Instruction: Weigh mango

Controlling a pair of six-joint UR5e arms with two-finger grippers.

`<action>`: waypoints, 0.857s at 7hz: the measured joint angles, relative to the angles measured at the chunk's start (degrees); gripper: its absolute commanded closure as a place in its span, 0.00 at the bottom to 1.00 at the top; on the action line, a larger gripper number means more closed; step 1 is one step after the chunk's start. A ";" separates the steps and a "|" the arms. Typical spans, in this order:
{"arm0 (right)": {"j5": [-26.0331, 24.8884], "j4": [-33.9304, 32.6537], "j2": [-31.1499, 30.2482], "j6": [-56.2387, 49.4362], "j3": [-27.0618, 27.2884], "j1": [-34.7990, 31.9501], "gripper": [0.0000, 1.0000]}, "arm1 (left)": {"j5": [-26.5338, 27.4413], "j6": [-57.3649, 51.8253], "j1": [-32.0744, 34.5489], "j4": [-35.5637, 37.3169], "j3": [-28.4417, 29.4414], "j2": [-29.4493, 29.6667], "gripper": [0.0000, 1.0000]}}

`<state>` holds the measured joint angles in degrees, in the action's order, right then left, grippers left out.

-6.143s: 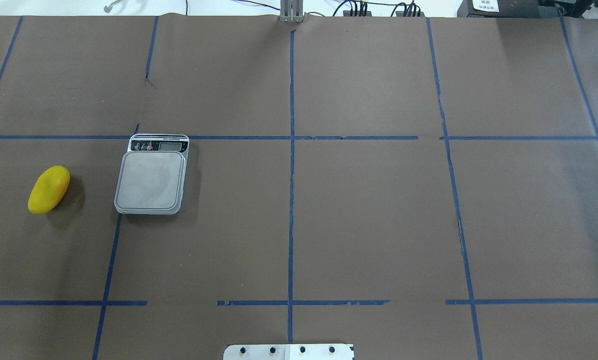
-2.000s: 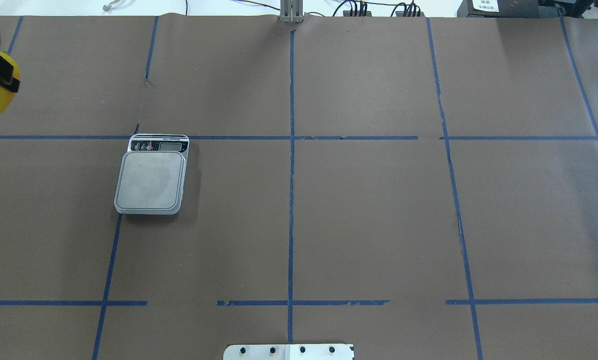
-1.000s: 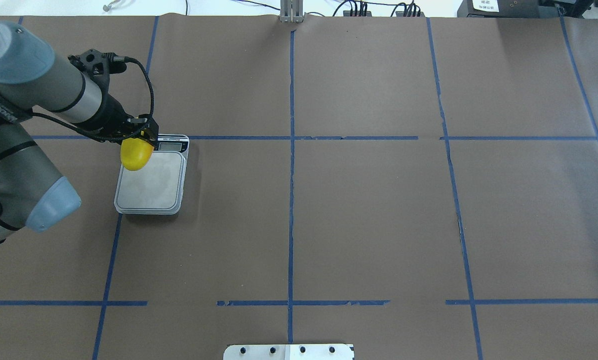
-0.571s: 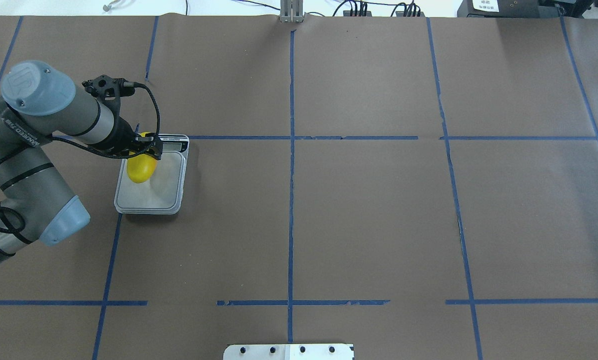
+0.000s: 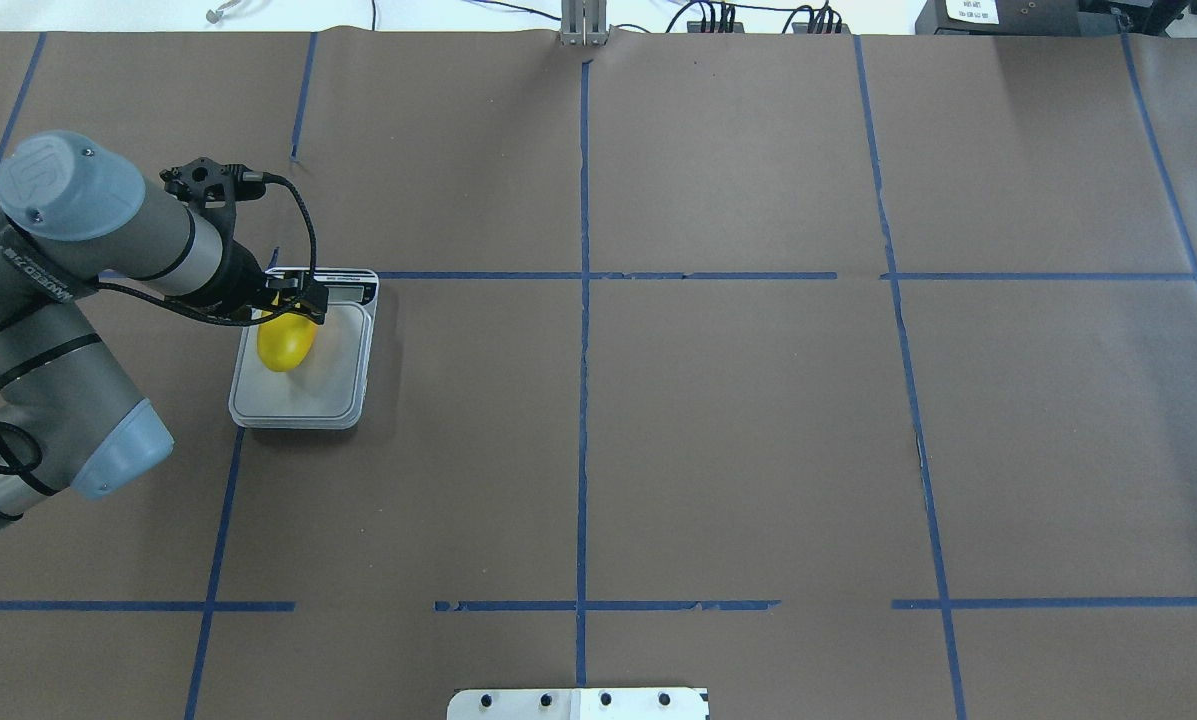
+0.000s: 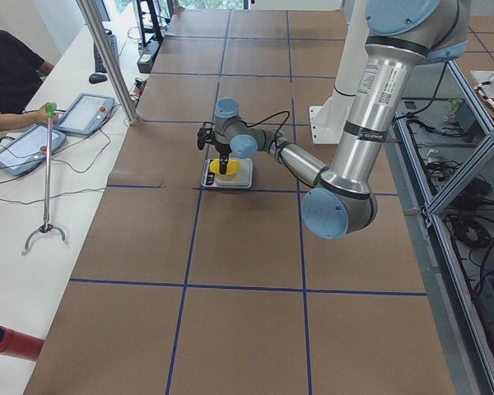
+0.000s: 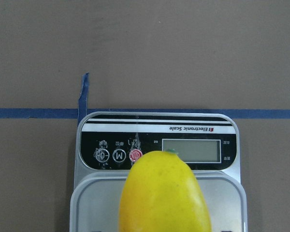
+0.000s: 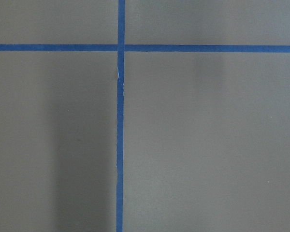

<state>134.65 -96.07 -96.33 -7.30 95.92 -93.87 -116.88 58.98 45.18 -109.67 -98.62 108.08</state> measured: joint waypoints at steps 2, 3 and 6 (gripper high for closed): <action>0.00 0.00 0.00 0.00 0.03 0.00 0.00 | -0.03 -1.11 0.72 0.26 -6.95 -2.42 0.00; 0.00 0.00 0.00 0.00 0.03 0.00 0.00 | -0.08 -2.49 2.19 0.45 -11.58 -4.64 0.00; 0.00 0.00 0.00 0.00 0.03 0.00 0.00 | -3.83 -15.29 15.79 7.42 -21.55 -9.24 0.00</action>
<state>134.65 -96.07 -96.33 -7.29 95.95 -93.87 -120.71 43.69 60.97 -102.25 -120.17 98.84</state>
